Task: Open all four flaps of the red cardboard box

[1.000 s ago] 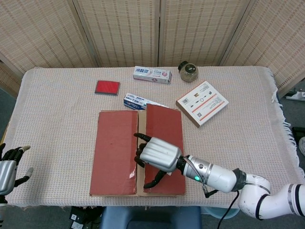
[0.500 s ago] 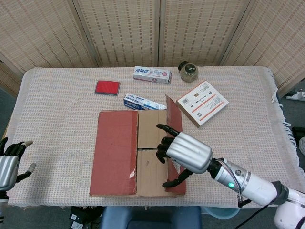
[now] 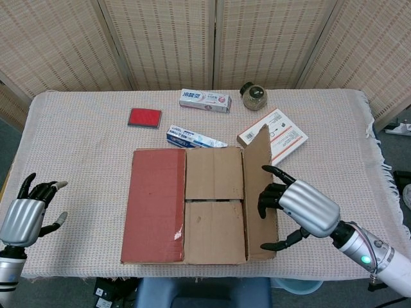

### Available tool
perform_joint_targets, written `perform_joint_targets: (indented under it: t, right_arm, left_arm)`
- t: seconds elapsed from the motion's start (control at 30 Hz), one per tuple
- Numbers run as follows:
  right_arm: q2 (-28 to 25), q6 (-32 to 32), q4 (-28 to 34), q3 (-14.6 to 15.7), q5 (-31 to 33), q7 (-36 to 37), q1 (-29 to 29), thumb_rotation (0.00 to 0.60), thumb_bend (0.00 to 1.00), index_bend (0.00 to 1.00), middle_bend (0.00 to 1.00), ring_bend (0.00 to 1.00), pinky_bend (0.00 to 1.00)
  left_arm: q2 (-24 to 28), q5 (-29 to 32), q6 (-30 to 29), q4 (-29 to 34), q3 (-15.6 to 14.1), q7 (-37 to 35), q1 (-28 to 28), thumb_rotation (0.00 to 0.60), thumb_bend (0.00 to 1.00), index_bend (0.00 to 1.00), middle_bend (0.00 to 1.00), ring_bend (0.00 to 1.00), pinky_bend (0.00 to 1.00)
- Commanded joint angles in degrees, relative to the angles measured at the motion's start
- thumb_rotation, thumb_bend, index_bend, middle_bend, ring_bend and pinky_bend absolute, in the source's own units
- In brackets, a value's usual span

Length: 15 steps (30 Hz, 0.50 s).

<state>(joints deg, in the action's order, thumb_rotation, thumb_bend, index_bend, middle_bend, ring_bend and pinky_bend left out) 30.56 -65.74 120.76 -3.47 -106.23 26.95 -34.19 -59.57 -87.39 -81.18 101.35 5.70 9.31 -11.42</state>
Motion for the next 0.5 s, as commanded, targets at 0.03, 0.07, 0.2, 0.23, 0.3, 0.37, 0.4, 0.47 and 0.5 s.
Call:
perform_joint_targets:
  t: [0.03, 0.07, 0.2, 0.23, 0.3, 0.37, 0.4, 0.47, 0.5]
  right_arm:
    - [-0.71, -3.35, -3.10, 1.93, -1.48, 3.49, 3.14, 0.290, 0.08, 0.52, 0.50, 0.38, 0.00]
    - [-0.71, -3.91, -3.62, 2.20, -1.59, 4.11, 3.68, 0.288, 0.08, 0.52, 0.50, 0.38, 0.00]
    - [-0.35, -6.26, -6.09, 3.33, -2.07, 6.78, 5.91, 0.288, 0.08, 0.53, 0.50, 0.38, 0.00]
    - [-0.10, -6.63, -6.61, 3.53, -2.06, 7.27, 6.31, 0.290, 0.08, 0.52, 0.50, 0.38, 0.00]
    - [0.69, -7.25, -7.87, 3.96, -1.88, 8.37, 7.14, 0.287, 0.08, 0.52, 0.50, 0.38, 0.00]
    - [1.37, -7.71, -8.83, 4.25, -1.69, 9.12, 7.75, 0.285, 0.08, 0.52, 0.50, 0.38, 0.00]
    - [1.77, -8.03, -9.39, 4.38, -1.54, 9.53, 8.12, 0.286, 0.08, 0.52, 0.50, 0.38, 0.00]
    - [2.31, -8.41, -10.06, 4.51, -1.28, 9.94, 8.57, 0.286, 0.08, 0.52, 0.50, 0.38, 0.00]
    - [2.56, -8.58, -10.32, 4.53, -1.14, 10.05, 8.77, 0.286, 0.08, 0.52, 0.50, 0.38, 0.00]
  left_arm:
    - [0.84, -0.90, 1.56, 1.23, 0.80, -1.41, -1.81, 0.600, 0.35, 0.23, 0.28, 0.27, 0.00]
    - [1.08, -1.14, 2.11, 1.52, 1.02, -2.00, -2.42, 0.600, 0.35, 0.23, 0.28, 0.27, 0.00]
    - [2.18, -2.38, 5.35, 2.65, 2.11, -5.18, -5.79, 0.600, 0.35, 0.23, 0.28, 0.27, 0.00]
    - [2.30, -2.65, 6.11, 2.77, 2.35, -5.82, -6.59, 0.600, 0.35, 0.23, 0.28, 0.27, 0.00]
    - [2.45, -3.49, 7.97, 2.99, 2.79, -7.18, -8.54, 0.600, 0.35, 0.23, 0.28, 0.27, 0.00]
    - [2.41, -4.49, 9.59, 3.21, 3.06, -8.58, -10.31, 0.600, 0.34, 0.23, 0.28, 0.27, 0.00]
    - [2.40, -5.17, 10.74, 3.44, 3.21, -9.64, -11.54, 0.600, 0.34, 0.23, 0.28, 0.27, 0.00]
    - [2.48, -6.41, 12.45, 3.88, 3.38, -11.23, -13.44, 0.600, 0.33, 0.23, 0.28, 0.27, 0.00]
    - [2.49, -7.08, 13.29, 4.11, 3.44, -11.99, -14.41, 0.600, 0.32, 0.23, 0.28, 0.27, 0.00]
